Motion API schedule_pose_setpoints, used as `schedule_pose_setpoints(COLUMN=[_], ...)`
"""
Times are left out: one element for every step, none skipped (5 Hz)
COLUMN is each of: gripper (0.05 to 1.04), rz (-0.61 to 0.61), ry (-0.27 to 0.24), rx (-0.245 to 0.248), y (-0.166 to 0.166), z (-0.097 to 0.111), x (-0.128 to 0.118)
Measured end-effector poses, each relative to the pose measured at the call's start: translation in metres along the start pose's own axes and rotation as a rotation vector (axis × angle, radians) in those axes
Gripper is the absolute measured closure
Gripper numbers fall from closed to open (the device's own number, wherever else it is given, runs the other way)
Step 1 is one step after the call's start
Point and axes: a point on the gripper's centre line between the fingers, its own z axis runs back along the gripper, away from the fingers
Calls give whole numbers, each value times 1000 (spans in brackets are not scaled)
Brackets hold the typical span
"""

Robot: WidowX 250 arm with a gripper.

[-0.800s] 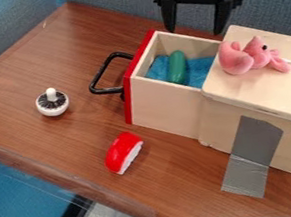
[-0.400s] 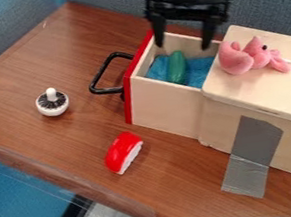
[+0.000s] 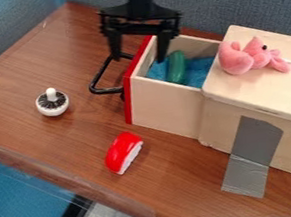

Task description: Close the drawer

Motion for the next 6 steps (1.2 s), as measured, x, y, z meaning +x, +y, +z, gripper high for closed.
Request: schedule_pose_setpoints(gripper=[82,82,82,82,82,117], rz=[15,25,35,31,49,53], ry=[-2,-22,-36,-31,22,56], rx=[-19,-32,-39,-41,-26,-13], y=[24,41,53,57,58,58], z=[-3,-5,-9,-21,-52,-69], x=[5,12,15,19,16,14])
